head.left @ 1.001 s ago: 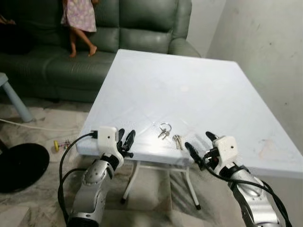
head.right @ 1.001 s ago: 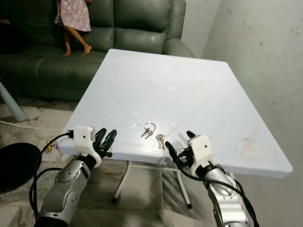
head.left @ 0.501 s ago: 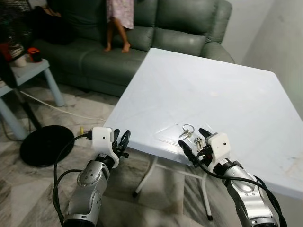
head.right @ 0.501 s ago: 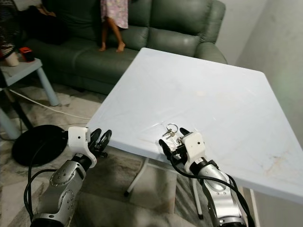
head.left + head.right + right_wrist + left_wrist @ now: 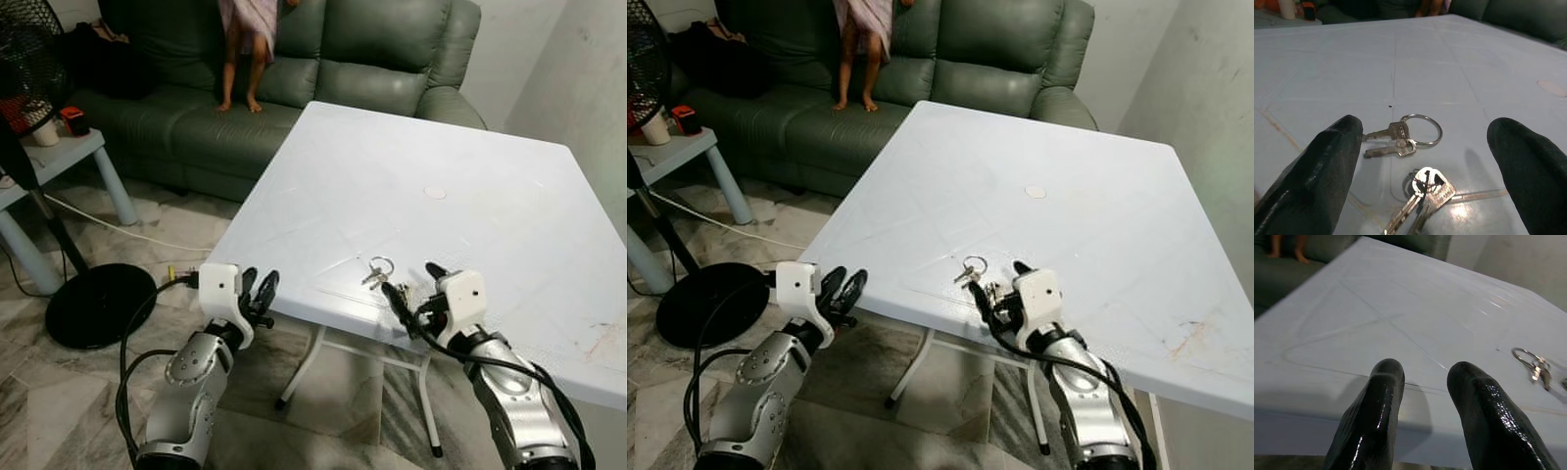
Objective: Hang keys on a hook
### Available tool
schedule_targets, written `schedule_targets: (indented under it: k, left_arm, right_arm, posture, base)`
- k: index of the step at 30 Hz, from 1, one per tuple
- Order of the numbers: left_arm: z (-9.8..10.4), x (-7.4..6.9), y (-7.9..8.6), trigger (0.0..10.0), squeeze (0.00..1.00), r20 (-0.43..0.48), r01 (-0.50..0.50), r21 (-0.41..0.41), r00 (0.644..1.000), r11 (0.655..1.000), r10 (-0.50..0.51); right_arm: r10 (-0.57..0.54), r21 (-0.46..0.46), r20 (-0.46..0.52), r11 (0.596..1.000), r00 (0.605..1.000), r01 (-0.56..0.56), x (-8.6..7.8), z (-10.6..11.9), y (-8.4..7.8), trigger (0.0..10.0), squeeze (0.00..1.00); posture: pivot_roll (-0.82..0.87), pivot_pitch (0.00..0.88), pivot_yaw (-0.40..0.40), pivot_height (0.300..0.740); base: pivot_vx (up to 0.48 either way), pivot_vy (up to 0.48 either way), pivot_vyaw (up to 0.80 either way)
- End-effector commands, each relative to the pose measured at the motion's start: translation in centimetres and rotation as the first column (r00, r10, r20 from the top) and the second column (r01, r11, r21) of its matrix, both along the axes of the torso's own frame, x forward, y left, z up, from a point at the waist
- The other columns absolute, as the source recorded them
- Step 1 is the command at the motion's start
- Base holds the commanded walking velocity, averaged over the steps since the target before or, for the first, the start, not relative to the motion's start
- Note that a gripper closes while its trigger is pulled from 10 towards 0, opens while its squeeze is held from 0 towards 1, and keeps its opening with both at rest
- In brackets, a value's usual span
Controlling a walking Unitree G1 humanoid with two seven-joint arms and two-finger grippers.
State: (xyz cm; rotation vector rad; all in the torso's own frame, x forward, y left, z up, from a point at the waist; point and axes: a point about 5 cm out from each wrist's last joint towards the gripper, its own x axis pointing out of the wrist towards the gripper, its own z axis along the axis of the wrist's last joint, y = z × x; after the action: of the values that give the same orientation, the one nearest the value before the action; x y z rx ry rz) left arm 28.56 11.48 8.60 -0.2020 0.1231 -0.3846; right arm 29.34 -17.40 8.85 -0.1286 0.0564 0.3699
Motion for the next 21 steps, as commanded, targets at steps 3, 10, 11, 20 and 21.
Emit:
schedule_targets:
  k: [3,10,11,20,21]
  left_arm:
    - [0.4,-0.2,-0.9,10.0,0.00,0.007,0.078,0.021,0.997,0.997,-0.078]
    - [0.5,-0.4,-1.7,10.0,0.00,0.005,0.115,0.026,0.993,0.993,-0.115]
    - [0.4,-0.4,-1.7,10.0,0.00,0.004,0.116,0.027,0.993,0.993,-0.116]
    - [0.5,-0.5,-2.1,10.0,0.00,-0.003,0.131,0.038,0.991,0.991,-0.131]
    - [0.5,-0.5,-2.1,10.0,0.00,-0.002,0.130,0.036,0.991,0.991,-0.130]
  right_arm:
    - [0.004,-0.046,0.010,0.999,1.000,-0.003,0.9,0.6,-0.2,10.0,0.00]
    - [0.037,-0.131,0.014,0.991,0.999,-0.035,2.4,1.5,0.0,10.0,0.00]
    - [0.056,-0.127,-0.007,0.990,0.998,-0.056,2.5,1.4,0.1,10.0,0.00]
    - [0.173,-0.110,-0.196,0.974,0.965,-0.197,2.9,0.0,0.2,10.0,0.00]
    - [0.173,-0.111,-0.202,0.974,0.964,-0.199,2.9,-0.1,0.2,10.0,0.00]
  posture:
    - [0.17,0.000,-0.081,0.736]
    - [0.17,0.000,-0.080,0.736]
    - [0.17,0.000,-0.080,0.736]
    - [0.17,0.000,-0.090,0.736]
    - [0.17,0.000,-0.090,0.736]
  base:
    - [0.000,0.000,0.00]
    - [0.000,0.000,0.00]
    - [0.000,0.000,0.00]
    - [0.000,0.000,0.00]
    - [0.000,0.000,0.00]
